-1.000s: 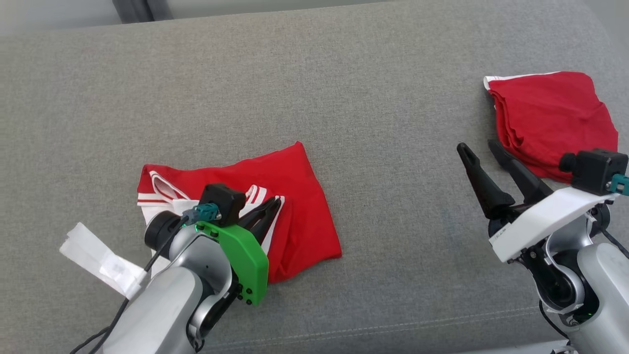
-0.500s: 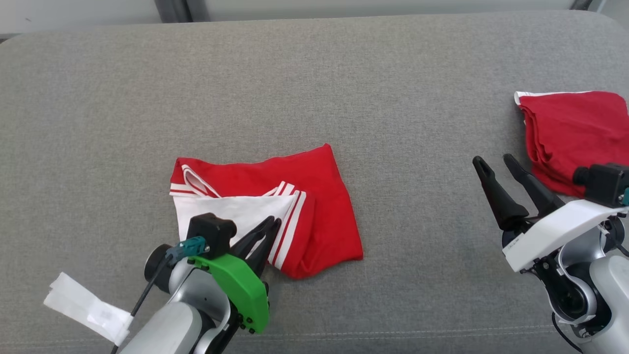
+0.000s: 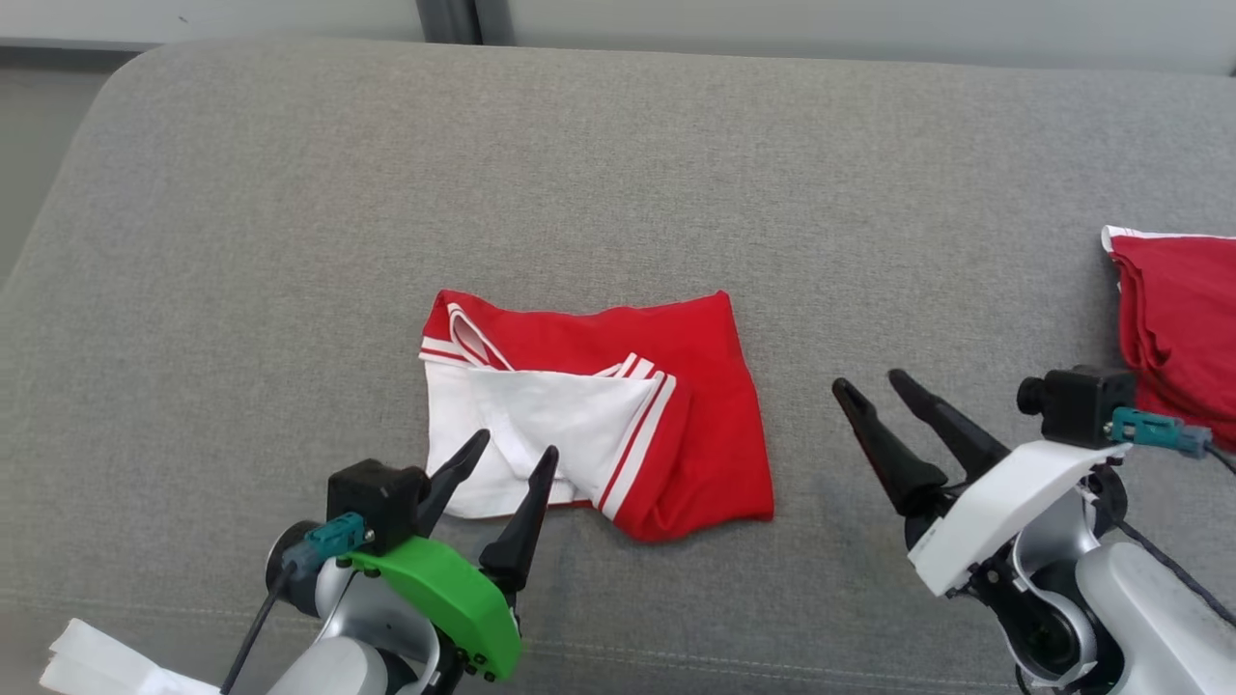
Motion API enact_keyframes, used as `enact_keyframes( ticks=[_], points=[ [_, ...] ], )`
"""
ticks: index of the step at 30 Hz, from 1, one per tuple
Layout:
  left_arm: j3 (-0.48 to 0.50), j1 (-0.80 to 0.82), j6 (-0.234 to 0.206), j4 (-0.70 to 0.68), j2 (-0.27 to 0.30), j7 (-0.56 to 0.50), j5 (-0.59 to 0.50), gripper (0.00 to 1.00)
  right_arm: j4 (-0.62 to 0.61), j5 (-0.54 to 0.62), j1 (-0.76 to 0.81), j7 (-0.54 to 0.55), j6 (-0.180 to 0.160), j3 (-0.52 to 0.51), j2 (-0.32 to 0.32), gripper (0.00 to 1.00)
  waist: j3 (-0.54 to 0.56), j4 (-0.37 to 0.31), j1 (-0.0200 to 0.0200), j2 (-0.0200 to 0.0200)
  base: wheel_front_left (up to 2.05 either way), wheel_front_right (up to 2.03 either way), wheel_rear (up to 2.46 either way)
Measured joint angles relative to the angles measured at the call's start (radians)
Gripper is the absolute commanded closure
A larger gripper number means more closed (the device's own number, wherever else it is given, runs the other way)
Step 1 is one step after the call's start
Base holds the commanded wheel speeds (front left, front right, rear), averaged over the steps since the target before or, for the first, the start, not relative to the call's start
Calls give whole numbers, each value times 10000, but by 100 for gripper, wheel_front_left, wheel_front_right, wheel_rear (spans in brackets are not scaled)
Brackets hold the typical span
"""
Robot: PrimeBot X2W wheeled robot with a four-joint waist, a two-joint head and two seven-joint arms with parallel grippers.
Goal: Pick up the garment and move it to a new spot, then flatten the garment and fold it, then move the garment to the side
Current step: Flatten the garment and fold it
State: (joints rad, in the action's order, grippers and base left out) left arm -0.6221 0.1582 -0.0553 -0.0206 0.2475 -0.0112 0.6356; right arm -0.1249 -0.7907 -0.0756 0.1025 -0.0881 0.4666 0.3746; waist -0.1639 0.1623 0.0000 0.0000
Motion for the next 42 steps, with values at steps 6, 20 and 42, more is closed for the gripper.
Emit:
enact_keyframes(
  ticks=[6,20,42],
  points=[
    [104,-151,-173,-267,6,357,-272,0,265,-40,-4,100,69,472,-694,0,23,505,0,0,0,0,0],
    [261,-520,-286,-543,-12,740,-332,0,1524,-339,-494,130,56,395,-1365,0,-218,1392,0,0,0,0,0],
    [345,-726,-332,-698,-31,888,-330,0,3014,-531,-1304,499,174,685,-1873,0,-297,1704,0,0,0,0,0]
  ],
)
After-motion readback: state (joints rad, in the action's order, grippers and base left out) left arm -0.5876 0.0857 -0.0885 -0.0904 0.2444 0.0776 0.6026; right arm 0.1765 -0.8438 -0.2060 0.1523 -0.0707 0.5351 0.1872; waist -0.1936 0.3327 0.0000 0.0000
